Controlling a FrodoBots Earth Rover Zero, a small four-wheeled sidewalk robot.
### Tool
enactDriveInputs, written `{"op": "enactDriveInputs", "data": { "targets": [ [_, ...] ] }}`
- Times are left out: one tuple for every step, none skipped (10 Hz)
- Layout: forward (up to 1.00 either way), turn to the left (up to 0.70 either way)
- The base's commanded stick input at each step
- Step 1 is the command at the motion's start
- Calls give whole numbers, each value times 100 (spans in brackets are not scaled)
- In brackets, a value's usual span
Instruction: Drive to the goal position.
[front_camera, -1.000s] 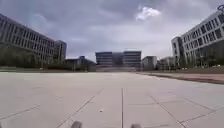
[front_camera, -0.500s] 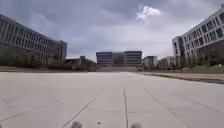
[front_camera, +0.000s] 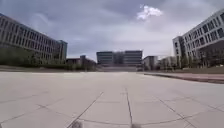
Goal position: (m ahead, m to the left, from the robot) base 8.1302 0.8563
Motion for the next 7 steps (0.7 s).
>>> {"op": "enactDriveInputs", "data": {
  "targets": [
    [70,0],
    [70,0],
    [70,0],
    [70,0],
    [70,0],
    [70,0],
    [70,0]
  ]
}}
